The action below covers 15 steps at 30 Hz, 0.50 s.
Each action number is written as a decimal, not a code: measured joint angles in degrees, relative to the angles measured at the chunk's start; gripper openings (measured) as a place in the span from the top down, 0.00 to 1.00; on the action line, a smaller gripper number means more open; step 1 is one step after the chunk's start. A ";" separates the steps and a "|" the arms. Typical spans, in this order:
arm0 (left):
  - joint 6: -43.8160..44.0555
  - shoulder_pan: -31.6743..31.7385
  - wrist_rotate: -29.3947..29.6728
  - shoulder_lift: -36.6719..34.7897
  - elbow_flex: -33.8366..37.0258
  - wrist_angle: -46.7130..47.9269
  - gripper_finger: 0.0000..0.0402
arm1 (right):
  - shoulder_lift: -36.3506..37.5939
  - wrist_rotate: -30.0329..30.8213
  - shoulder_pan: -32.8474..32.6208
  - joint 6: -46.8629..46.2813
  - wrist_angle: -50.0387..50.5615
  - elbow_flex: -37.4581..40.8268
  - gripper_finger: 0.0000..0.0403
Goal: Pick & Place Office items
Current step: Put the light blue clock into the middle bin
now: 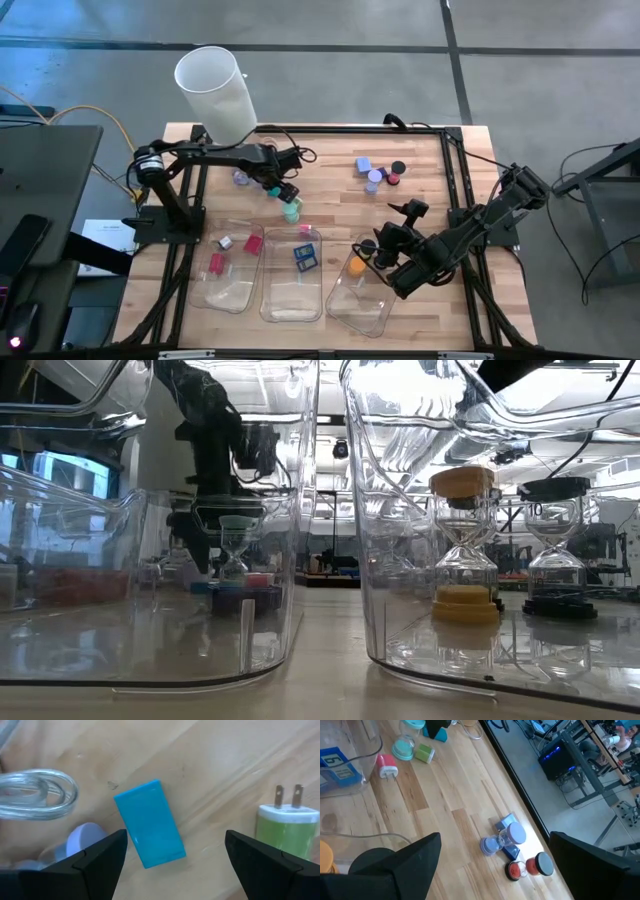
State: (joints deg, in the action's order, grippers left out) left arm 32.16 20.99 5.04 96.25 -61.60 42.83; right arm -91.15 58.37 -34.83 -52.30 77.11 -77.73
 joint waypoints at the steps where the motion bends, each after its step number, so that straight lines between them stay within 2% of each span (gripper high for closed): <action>1: 0.03 0.00 -0.04 0.32 0.00 0.09 0.18 | 0.00 0.00 0.00 -0.07 -0.01 0.00 0.10; 15: -0.67 0.72 -1.22 1.87 -0.13 -0.60 0.18 | 0.00 -0.07 -0.04 -0.36 -0.91 0.00 0.10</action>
State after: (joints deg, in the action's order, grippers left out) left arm 31.50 21.71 3.81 98.11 -61.73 42.23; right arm -91.15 58.29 -34.87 -52.67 76.20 -77.73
